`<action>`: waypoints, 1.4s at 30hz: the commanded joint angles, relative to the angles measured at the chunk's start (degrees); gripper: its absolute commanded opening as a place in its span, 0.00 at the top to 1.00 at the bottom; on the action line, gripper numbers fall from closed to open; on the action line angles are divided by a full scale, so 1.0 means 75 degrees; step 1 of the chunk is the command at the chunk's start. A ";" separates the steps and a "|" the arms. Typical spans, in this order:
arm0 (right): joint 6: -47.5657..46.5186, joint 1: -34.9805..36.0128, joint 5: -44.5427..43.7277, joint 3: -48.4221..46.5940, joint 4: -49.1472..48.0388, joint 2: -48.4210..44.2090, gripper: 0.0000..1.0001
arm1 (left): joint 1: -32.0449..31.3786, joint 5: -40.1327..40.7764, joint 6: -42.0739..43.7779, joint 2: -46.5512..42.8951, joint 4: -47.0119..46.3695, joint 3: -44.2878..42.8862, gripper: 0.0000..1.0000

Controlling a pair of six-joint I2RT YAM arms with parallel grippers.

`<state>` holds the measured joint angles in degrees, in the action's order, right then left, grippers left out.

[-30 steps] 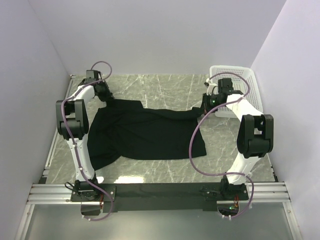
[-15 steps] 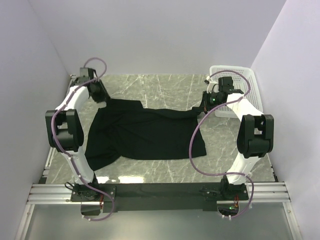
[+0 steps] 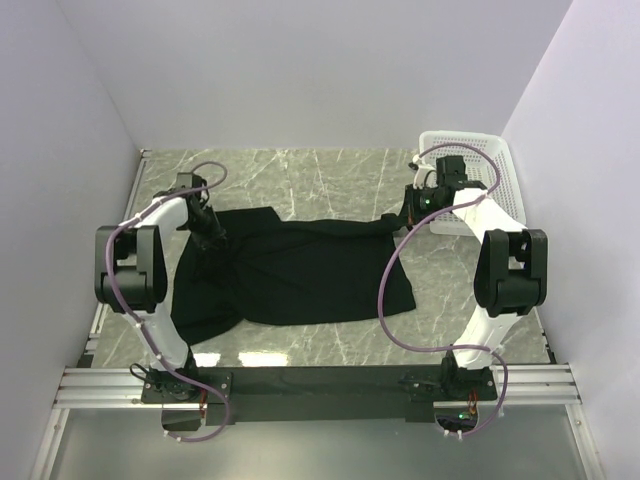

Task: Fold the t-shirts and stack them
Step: Flatten the tshirt out

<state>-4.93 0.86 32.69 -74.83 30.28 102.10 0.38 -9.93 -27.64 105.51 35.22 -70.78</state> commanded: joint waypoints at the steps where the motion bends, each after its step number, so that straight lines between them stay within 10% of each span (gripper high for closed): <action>1: 0.0059 -0.0056 0.0130 0.0133 -0.0206 -0.0372 1.00 | 0.0008 0.0374 0.0018 -0.0592 0.0518 0.0320 0.73; 9: 0.0024 -0.0057 0.0142 0.0145 -0.0206 -0.0349 1.00 | 0.0206 0.0775 -0.0357 -0.1823 -0.0243 -0.0592 0.32; 42: 0.0341 -0.0057 0.0247 0.0063 -0.0382 -0.0149 1.00 | 0.0008 0.2344 0.0627 0.2607 0.0495 -0.2656 0.39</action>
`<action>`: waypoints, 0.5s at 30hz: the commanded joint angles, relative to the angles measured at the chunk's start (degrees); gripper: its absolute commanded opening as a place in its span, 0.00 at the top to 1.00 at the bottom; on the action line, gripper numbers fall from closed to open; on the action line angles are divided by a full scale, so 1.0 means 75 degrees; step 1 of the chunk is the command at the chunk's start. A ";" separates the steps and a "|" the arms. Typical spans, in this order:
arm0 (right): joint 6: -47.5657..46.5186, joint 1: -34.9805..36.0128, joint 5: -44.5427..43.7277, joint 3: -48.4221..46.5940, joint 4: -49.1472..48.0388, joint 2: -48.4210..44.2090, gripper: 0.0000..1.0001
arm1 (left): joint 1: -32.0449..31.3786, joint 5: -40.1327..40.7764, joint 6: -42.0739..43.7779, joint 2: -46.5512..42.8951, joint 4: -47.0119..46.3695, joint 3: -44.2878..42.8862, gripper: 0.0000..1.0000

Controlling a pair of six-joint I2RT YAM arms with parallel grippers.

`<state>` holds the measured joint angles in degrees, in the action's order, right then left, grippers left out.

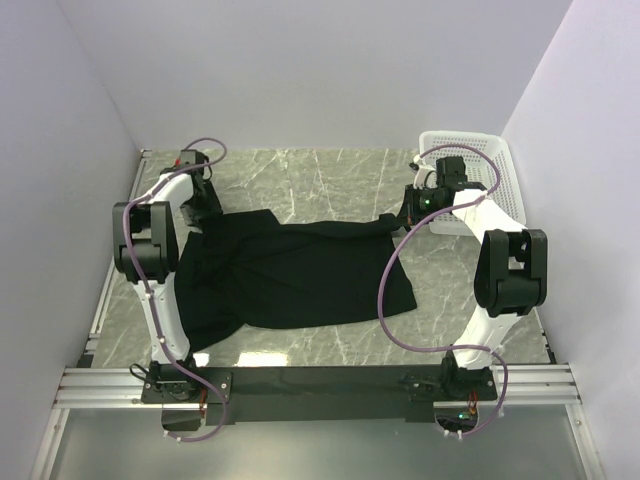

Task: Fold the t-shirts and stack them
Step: Flatten the tshirt out

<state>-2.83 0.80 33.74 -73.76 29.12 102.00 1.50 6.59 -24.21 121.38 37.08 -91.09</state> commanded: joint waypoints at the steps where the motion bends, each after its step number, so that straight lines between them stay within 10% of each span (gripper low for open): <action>1: 0.0061 -0.0048 0.0096 -0.0103 -0.0215 -0.0146 1.00 | -0.0141 0.0106 0.0157 0.0549 0.0213 0.0121 0.43; 9: 0.0026 -0.0048 0.0095 -0.0127 -0.0168 -0.0193 1.00 | -0.0141 -0.0269 0.0180 -0.0140 -0.0338 0.0192 0.96; 15: -0.0021 -0.0060 0.0049 -0.0197 -0.0203 -0.0450 1.00 | -0.0141 -0.0820 0.0041 -0.1370 -0.0678 -0.0405 0.99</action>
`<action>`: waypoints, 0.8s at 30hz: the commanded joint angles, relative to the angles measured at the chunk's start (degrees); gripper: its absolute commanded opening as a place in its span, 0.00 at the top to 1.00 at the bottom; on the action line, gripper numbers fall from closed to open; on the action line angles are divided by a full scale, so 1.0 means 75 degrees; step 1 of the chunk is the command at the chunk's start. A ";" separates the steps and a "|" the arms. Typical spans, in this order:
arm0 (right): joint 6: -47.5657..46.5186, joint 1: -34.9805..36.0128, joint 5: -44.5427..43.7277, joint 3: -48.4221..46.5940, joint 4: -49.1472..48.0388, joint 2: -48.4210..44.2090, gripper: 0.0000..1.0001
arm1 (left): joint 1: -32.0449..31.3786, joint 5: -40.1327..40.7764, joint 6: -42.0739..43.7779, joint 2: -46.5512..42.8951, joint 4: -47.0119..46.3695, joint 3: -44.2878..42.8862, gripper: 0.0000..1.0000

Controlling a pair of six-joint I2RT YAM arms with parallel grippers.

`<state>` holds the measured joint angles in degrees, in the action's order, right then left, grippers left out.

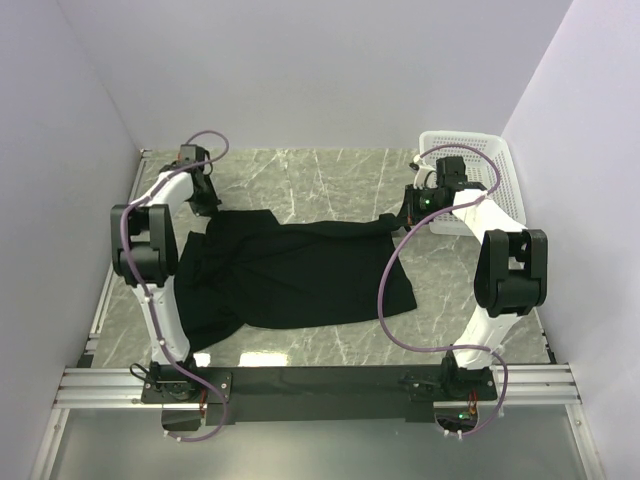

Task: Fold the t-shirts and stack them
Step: Flatten the tshirt out

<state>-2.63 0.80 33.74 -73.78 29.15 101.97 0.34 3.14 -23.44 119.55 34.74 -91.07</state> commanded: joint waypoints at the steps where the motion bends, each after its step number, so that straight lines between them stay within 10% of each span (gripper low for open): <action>1: -0.0036 -0.0071 0.0049 -0.0252 -0.0230 -0.0506 1.00 | 0.0013 -0.0360 -0.0097 -0.1533 -0.0425 -0.0467 1.00; 24: 0.2355 -0.0692 0.1197 -0.2421 -0.1683 -0.1034 1.00 | 0.0529 -0.0899 -0.0566 -0.4561 -0.2101 -0.1288 1.00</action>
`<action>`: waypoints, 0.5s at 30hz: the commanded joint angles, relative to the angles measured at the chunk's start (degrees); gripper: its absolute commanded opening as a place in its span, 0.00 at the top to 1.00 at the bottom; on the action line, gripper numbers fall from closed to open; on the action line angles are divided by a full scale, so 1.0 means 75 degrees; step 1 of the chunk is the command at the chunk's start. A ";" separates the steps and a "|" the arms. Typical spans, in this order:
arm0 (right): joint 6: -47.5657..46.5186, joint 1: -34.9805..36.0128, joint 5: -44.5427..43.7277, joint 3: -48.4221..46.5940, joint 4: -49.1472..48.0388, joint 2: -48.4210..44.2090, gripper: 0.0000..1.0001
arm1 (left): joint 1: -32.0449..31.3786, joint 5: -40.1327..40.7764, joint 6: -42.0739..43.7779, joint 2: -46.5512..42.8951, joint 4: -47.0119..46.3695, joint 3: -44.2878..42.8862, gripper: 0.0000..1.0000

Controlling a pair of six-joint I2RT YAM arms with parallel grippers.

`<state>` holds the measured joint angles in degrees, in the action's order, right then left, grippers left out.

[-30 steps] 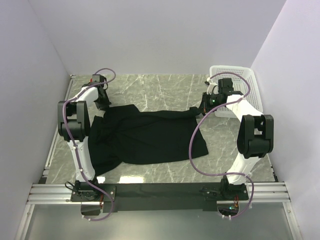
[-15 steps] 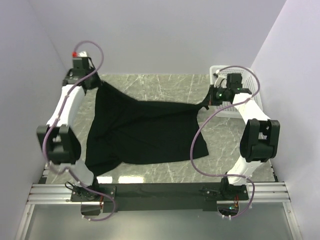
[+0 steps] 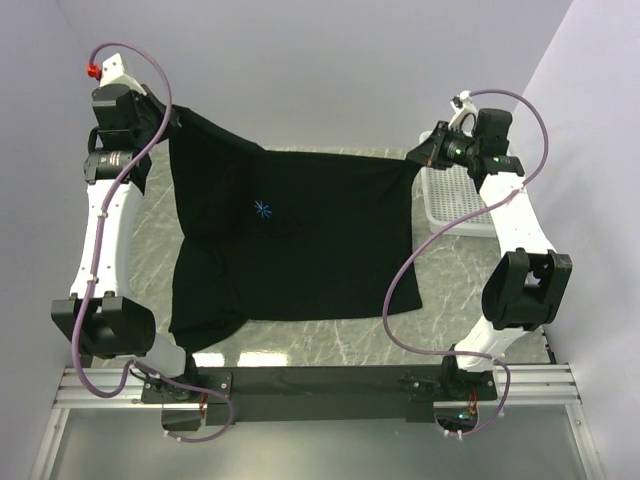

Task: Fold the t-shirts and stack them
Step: Flatten the tshirt out

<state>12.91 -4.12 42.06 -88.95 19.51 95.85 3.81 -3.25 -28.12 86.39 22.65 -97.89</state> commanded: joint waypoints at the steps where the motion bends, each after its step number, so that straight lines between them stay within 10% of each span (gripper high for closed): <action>1: 0.0260 -0.0037 0.0087 -0.0410 -0.0351 -0.0206 1.00 | 0.0077 -0.0106 0.0081 -0.0117 -0.0478 -0.0355 1.00; 15: -0.0163 0.0771 -0.2407 -0.0444 -0.0421 0.0390 1.00 | 0.0077 0.0935 0.0690 0.0104 -0.1696 0.1263 1.00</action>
<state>12.27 -0.67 33.04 -89.71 19.07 96.79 3.95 -0.05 -25.54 85.91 17.54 -87.81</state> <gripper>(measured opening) 0.007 0.029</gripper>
